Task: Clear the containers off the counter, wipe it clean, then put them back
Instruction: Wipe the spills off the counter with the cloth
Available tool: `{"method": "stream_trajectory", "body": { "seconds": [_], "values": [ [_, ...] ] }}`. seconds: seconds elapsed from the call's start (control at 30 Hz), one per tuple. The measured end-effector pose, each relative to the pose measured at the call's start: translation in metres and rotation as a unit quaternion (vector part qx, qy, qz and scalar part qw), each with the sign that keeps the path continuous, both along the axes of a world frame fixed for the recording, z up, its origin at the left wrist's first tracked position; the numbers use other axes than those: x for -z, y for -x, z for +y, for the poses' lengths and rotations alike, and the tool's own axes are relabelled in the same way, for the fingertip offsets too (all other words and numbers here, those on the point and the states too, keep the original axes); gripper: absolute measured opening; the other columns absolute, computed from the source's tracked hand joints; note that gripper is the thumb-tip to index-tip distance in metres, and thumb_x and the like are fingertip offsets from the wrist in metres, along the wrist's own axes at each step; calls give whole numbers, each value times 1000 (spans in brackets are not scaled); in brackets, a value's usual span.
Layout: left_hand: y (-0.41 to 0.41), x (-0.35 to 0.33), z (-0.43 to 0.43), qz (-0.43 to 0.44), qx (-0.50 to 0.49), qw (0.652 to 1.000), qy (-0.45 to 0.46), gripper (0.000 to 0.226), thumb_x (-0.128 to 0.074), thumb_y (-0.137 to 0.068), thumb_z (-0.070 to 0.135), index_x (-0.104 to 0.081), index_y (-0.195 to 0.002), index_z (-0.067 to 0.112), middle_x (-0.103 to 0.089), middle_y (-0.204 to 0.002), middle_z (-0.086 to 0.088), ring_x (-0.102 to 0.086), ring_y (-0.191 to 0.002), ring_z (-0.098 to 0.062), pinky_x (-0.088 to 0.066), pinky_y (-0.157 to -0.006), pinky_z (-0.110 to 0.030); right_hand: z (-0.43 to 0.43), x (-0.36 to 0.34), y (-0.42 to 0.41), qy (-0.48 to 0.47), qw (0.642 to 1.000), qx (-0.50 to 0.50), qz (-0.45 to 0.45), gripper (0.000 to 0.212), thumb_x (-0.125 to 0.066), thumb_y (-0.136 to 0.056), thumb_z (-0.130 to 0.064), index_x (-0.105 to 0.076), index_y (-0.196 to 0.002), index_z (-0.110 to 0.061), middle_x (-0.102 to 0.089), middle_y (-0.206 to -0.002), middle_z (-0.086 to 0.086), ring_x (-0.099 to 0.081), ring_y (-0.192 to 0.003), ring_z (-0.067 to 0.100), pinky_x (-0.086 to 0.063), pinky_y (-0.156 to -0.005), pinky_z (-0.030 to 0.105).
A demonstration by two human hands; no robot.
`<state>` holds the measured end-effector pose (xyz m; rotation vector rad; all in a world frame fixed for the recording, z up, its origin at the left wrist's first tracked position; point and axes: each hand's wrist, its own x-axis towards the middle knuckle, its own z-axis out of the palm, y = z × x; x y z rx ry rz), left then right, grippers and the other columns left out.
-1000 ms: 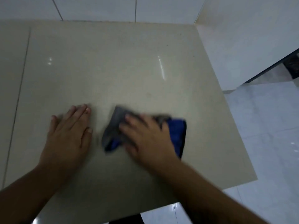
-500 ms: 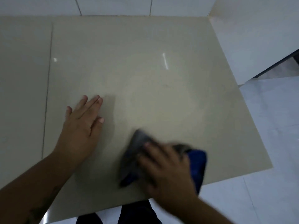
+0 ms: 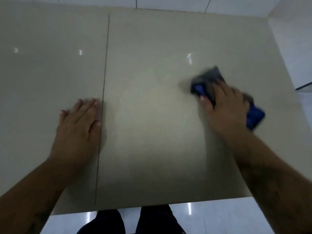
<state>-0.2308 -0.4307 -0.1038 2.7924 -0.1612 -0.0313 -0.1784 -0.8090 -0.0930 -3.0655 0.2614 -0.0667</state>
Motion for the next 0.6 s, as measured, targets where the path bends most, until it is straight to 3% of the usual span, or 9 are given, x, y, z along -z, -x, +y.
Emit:
{"method": "stream_trajectory", "body": {
  "seconds": [0.1,0.17,0.23,0.33,0.4,0.47,0.6],
  "values": [
    [-1,1,0,-3,3,1000,0,55,-31,-96,33,-32,-148,16,-33,-154,-3,-20,-145,-20,-12,-117,-47,62,-2,105,-30,999,5,39,58,-38,-87,-60,-48,-137,-31,-42,-150,-1,-38,-129,31,-33,-96,61],
    [-1,2,1,-6,3,1000,14,55,-31,-96,31,-32,-148,15,-33,-154,-4,-22,-145,-19,-11,-118,-45,120,-5,145,-40,992,-114,37,55,-48,-82,-59,-53,-131,-35,-46,-148,-3,-41,-128,29,-37,-90,59],
    [-2,1,3,-13,-14,998,53,54,-30,-95,28,-33,-148,13,-35,-153,-5,-24,-143,-18,-10,-118,-41,169,-2,151,-38,963,-264,43,53,-50,-83,-57,-50,-132,-38,-43,-149,-6,-40,-131,29,-38,-87,57],
    [1,-1,6,-35,-45,992,113,50,-31,-98,23,-33,-147,12,-34,-152,-3,-24,-139,-10,-10,-117,-32,193,3,84,-45,914,-401,43,54,-43,-90,-57,-43,-140,-37,-38,-152,-8,-36,-134,25,-37,-92,57],
    [4,0,8,-36,-43,992,112,47,-34,-101,21,-32,-147,14,-33,-152,-2,-21,-137,-6,-9,-117,-30,171,5,29,-32,935,-352,20,57,-41,-89,-61,-43,-141,-37,-38,-152,-9,-38,-133,24,-36,-95,55],
    [4,1,8,-30,-20,996,88,47,-34,-101,23,-32,-148,16,-35,-152,-4,-22,-140,-10,-8,-118,-34,119,6,-3,-14,974,-227,3,59,-40,-89,-63,-45,-141,-35,-41,-151,-7,-42,-131,26,-38,-96,53],
    [1,2,6,-12,57,998,38,52,-35,-95,29,-37,-145,16,-39,-150,-5,-28,-142,-22,-17,-116,-48,-2,3,43,6,1000,-9,22,62,-32,-91,-62,-38,-144,-31,-38,-153,-1,-39,-133,31,-32,-104,57]
  ]
}}
